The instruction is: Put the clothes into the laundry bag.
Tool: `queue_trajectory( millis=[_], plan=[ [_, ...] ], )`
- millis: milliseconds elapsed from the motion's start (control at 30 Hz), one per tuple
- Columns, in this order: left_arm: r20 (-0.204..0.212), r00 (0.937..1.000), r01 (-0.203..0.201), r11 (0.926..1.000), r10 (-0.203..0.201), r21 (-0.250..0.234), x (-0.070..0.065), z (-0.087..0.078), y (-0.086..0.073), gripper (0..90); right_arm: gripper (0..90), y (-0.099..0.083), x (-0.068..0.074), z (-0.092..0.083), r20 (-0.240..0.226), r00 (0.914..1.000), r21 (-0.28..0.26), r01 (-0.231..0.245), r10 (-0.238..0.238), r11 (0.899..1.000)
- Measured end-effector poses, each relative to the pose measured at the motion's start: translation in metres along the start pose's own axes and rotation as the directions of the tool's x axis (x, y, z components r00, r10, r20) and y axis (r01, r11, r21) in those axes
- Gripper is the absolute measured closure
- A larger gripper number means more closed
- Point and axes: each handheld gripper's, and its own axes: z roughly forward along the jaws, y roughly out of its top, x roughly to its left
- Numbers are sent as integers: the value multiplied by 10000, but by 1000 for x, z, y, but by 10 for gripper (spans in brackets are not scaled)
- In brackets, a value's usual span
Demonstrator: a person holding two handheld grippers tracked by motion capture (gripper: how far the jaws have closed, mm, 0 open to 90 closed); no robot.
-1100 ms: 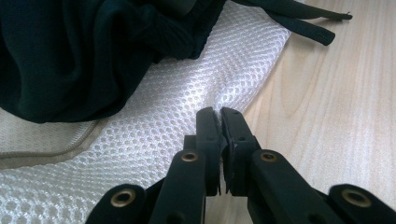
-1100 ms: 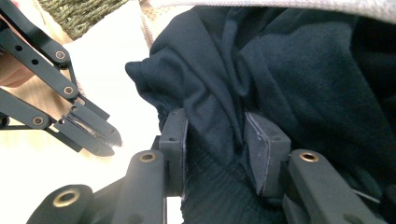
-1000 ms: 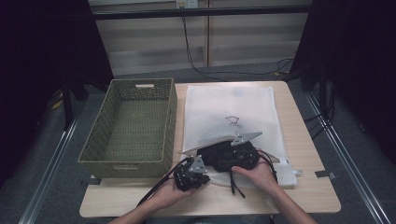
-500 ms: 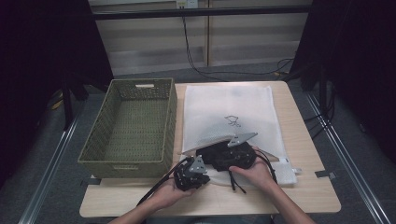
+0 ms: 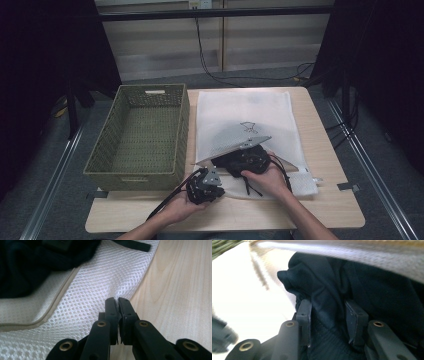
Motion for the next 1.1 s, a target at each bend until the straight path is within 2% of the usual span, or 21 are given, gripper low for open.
queue_trajectory(
  millis=[133, 200, 300, 467, 533, 567, 633, 667, 800, 867, 933, 1033, 1100],
  plan=[
    [-71, 10000, -20, 10000, 19, -47, 0, 0, 0, 870, 616, 3, -1, 5, 532, 9980, -115, -344, 350, 9993],
    [-85, 10000, -27, 10000, 26, -15, 0, 0, 0, 870, 616, 5, -2, 8, 748, 9965, -183, -351, 364, 9992],
    [15, 10000, -23, 10000, 23, 20, 0, 0, 0, 870, 614, 9, -3, 11, 1026, 9926, -299, -619, 647, 9976],
    [-76, 10000, -16, 10000, 16, -27, 0, 0, 0, 870, 608, 15, -5, 16, 1371, 9874, -685, -705, 794, 9952],
    [-88, 10000, -22, 10000, 22, -22, 0, 0, 0, 870, 599, 16, -6, 15, 1465, 9844, -1039, -823, 971, 9912],
    [23, 10000, -30, 10000, 30, 27, 0, 0, 0, 870, 593, 16, -6, 15, 1410, 9831, -1134, -1013, 1170, 9884],
    [-99, 9999, -25, 10000, 24, -31, 0, 0, 0, 870, 578, 15, -6, 18, 1272, 9866, -893, -914, 1024, 9918],
    [17, 10000, -10, 10000, 10, 15, 0, 0, 0, 870, 562, 15, -5, 18, 1255, 9878, -823, -821, 920, 9932],
    [-97, 10000, -16, 10000, 16, -35, 0, 0, 0, 870, 480, 12, -3, 12, 786, 9928, -724, -852, 909, 9937],
    [20, 10000, -15, 10000, 15, 13, 0, 0, 0, 870, 434, 11, -2, 7, 507, 9947, -801, -851, 893, 9932],
    [-94, 10000, -32, 10000, 32, 33, 0, 0, 0, 869, 393, 10, -1, -1, 321, 9961, -740, -799, 825, 9941],
    [-47, 10000, -44, 10000, 45, 82, 0, -1, 0, 869, 378, 7, 2, -16, 44, 9981, -745, -603, 608, 9954],
    [-86, 10000, -21, 10000, 20, -54, 0, 0, 0, 869, 382, 4, 3, -26, -135, 9985, -792, -549, 539, 9953]
  ],
)
